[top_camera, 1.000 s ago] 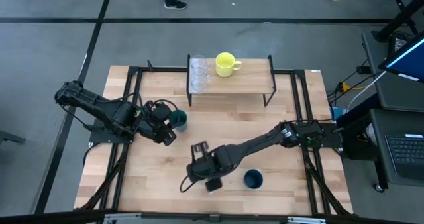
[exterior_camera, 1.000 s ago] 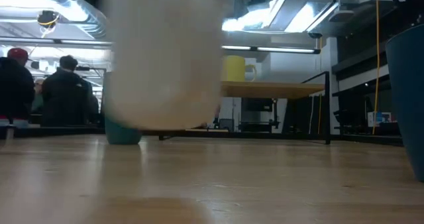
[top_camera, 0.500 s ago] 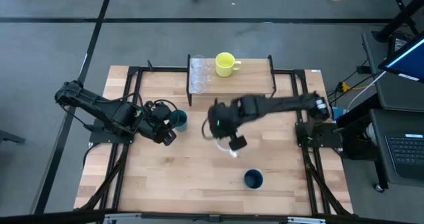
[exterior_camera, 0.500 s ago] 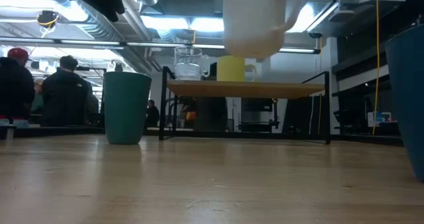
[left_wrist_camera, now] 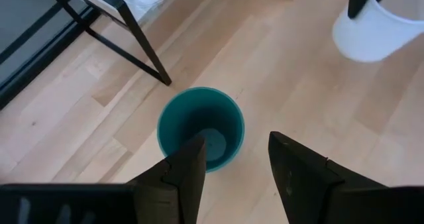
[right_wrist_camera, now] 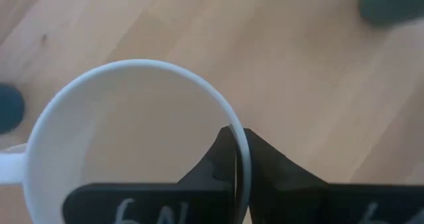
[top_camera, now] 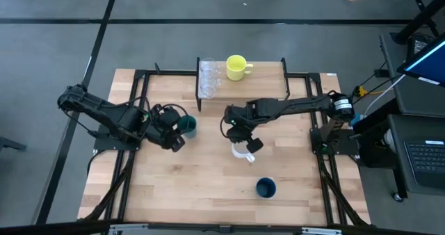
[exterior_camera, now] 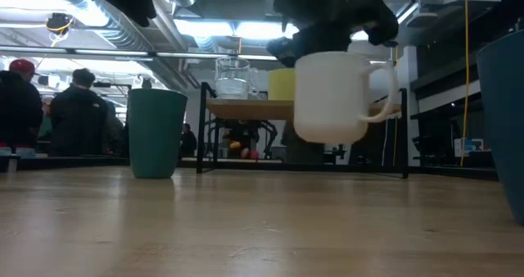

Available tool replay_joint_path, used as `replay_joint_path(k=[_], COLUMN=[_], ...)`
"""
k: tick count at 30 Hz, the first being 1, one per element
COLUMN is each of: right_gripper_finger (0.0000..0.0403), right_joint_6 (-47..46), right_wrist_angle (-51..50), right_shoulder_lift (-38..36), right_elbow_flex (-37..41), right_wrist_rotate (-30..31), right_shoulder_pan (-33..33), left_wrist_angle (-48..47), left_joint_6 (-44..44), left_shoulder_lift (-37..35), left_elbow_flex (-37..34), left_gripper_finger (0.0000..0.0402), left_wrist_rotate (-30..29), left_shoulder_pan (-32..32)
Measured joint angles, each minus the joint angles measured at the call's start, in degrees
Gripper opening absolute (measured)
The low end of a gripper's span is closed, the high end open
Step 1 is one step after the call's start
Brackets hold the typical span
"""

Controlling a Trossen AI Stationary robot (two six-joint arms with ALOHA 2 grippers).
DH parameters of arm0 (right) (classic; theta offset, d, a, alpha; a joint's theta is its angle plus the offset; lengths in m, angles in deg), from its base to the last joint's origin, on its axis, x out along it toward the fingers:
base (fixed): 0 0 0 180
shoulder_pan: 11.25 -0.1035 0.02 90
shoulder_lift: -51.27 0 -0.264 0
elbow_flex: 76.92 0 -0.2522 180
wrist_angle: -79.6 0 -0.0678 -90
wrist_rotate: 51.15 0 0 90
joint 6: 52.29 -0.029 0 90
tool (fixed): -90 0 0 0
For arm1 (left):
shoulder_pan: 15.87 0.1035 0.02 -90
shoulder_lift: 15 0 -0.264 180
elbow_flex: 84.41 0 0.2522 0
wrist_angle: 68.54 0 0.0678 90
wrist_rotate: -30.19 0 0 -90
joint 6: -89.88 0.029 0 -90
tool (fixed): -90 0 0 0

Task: Stack small to large cups/mugs on shelf
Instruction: Put the white mug on the shelf, aligned with the yellow mug

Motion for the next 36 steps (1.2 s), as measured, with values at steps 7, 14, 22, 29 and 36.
replay_joint_path(k=[7, 14, 22, 29, 36], right_gripper_finger=[0.0012, 0.0012, 0.0018, 0.003, 0.0075], right_joint_6=[4.9, 7.2, 7.4, 7.3, 7.3], right_wrist_angle=[8.6, 9.1, 8.6, 8.2, 7.1], right_shoulder_lift=[1.3, 3.7, 6.2, 6.6, 6.6], right_elbow_flex=[4.0, 4.1, 4.1, 3.7, 1.8], right_wrist_rotate=[-1.2, -0.8, -0.9, -0.9, 1.5], right_shoulder_pan=[0.0, 0.0, 0.0, 0.0, 0.0], left_wrist_angle=[0.0, 0.1, 0.2, 0.5, 0.5], left_joint_6=[0.2, 0.4, 0.4, 0.3, 0.3], left_shoulder_lift=[0.0, 0.0, 0.0, 0.0, 0.0], left_elbow_flex=[0.0, 0.0, 0.0, 0.0, 0.0], left_gripper_finger=[0.0158, 0.0158, 0.0158, 0.0158, 0.0158], left_wrist_rotate=[0.0, -0.1, 0.0, 0.0, 0.1], left_shoulder_pan=[1.2, 2.0, 2.0, 2.0, 2.0])
